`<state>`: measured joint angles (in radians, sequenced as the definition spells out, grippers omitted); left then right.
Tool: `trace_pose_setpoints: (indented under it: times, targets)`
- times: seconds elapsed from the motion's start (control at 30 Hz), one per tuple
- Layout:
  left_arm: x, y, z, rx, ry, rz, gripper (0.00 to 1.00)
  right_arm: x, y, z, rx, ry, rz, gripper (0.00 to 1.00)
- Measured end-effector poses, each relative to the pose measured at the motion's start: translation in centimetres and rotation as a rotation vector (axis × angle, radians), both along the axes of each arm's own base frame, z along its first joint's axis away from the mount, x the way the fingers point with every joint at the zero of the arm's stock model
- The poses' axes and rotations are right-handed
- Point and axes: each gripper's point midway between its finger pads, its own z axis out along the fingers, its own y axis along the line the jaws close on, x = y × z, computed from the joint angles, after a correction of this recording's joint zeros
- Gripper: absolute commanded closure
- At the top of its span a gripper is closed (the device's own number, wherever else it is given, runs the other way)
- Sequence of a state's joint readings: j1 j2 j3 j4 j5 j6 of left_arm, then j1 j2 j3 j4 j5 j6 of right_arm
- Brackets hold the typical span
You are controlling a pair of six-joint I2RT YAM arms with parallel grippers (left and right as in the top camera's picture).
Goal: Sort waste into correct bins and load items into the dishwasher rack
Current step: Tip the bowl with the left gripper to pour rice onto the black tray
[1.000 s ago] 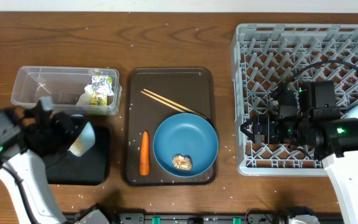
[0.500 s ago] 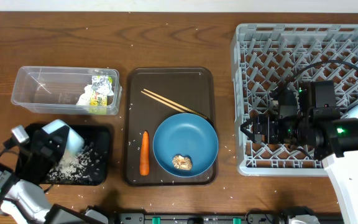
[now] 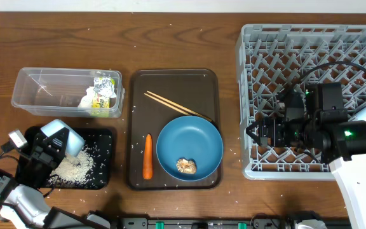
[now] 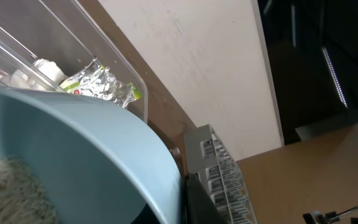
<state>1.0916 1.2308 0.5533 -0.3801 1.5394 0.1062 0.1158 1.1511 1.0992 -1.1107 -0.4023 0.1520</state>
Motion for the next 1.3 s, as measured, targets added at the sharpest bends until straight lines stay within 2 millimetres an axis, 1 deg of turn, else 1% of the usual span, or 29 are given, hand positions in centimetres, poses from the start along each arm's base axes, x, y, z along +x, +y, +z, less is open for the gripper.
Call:
trace_pose_setpoints:
  times: [0.1,0.27,0.4,0.47,0.6,0.67,0.8,0.87,0.93,1.1,1.2,1.23,1.3]
  targets:
    - [0.0,0.2,-0.3,0.020,0.012,0.008,0.94,0.0,0.0,0.0,-0.001,-0.001,0.000,0.13]
    - [0.1,0.5,-1.7,0.033,0.071,0.032,0.94,0.0,0.0,0.0,-0.003,-0.001,-0.001,0.14]
    - [0.1,0.7,-1.8,0.038,0.064,0.031,0.94,0.0,-0.1,0.0,-0.004,-0.001,-0.001,0.13]
    - [0.2,0.6,-1.4,0.026,0.043,0.023,0.94,0.0,-0.1,0.0,-0.005,0.000,-0.002,0.13]
    - [0.2,0.6,-1.2,0.005,0.042,0.019,0.94,0.0,-0.1,0.0,-0.007,0.000,-0.002,0.13]
    - [0.4,0.6,-0.9,0.026,0.022,0.011,0.94,0.0,-0.1,0.0,-0.007,-0.001,-0.003,0.13]
    - [0.5,0.7,-1.3,0.028,0.047,0.018,0.94,0.1,-0.1,0.0,-0.006,-0.006,-0.003,0.13]
    - [0.7,0.9,-2.3,0.040,0.107,0.037,0.94,0.1,-0.1,0.0,-0.007,-0.006,-0.003,0.13]
    - [0.7,0.8,-3.4,0.010,0.186,0.056,0.94,0.2,-0.1,0.0,-0.007,-0.010,-0.003,0.13]
    - [0.9,1.1,-4.5,-0.016,0.264,0.087,0.94,0.3,-0.1,0.1,-0.008,-0.013,-0.004,0.13]
    - [1.2,1.5,-4.3,0.005,0.249,0.095,0.94,0.3,-0.1,0.1,-0.008,-0.013,-0.004,0.13]
    - [1.4,1.5,-3.9,0.013,0.226,0.087,0.94,0.3,-0.1,0.1,-0.008,-0.013,-0.004,0.13]
    - [1.8,1.2,-2.5,0.053,0.128,0.041,0.94,0.3,-0.1,0.0,-0.008,-0.013,-0.004,0.13]
